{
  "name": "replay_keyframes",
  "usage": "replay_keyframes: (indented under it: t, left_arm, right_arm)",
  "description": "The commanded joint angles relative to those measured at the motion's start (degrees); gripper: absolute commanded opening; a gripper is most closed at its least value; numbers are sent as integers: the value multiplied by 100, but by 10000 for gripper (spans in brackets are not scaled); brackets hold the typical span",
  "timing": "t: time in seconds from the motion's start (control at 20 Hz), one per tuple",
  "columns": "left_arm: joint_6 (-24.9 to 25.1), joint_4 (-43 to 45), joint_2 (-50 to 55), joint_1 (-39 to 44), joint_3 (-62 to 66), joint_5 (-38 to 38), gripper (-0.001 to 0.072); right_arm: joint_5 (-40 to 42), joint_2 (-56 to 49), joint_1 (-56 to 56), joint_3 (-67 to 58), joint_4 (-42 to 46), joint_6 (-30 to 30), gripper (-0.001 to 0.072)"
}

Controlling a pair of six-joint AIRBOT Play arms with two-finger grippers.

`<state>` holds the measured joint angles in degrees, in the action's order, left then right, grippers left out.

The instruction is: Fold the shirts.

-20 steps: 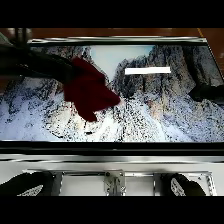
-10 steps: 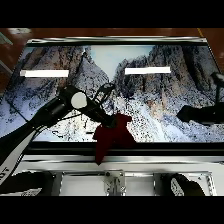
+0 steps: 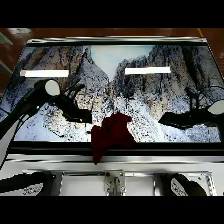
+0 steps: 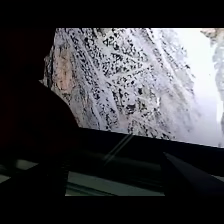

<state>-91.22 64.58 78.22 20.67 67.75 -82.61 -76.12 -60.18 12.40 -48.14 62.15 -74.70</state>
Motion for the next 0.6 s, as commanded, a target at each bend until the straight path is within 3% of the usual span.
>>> replay_keyframes:
  t: [0.0,0.25,0.55]
  left_arm:
    - [212,-391,-560,-339,-1449,59,716]
    - [564,-2000,-883,-234,-3346,1517,716]
    - [807,-2728,-651,476,-3694,2590,715]
  right_arm:
    - [-428,-914,-2,37,-348,442,688]
    - [-199,-1749,-221,42,-588,470,688]
    - [-35,-2177,-957,42,-632,442,688]
